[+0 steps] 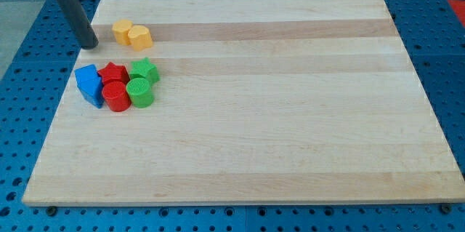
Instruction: Push yellow hexagon and yellow heart slightly right and down
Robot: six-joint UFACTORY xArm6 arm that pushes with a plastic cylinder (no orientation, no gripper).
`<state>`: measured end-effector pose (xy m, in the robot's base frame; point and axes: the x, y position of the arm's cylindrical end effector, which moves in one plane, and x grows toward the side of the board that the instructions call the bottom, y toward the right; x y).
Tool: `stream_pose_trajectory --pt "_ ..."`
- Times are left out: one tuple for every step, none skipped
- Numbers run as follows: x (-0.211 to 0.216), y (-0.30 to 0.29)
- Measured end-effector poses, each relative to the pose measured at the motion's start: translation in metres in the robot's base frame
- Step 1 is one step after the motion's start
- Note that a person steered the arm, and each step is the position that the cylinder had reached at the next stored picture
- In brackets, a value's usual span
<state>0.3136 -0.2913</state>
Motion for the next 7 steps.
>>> stream_pose_trajectory --pt "-0.048 -0.004" --pt "-0.051 0.034" --pt "-0.019 0.044" --pt "0.025 0.043" --pt "0.040 0.043" --pt "-0.001 0.038" --pt "-0.044 0.042"
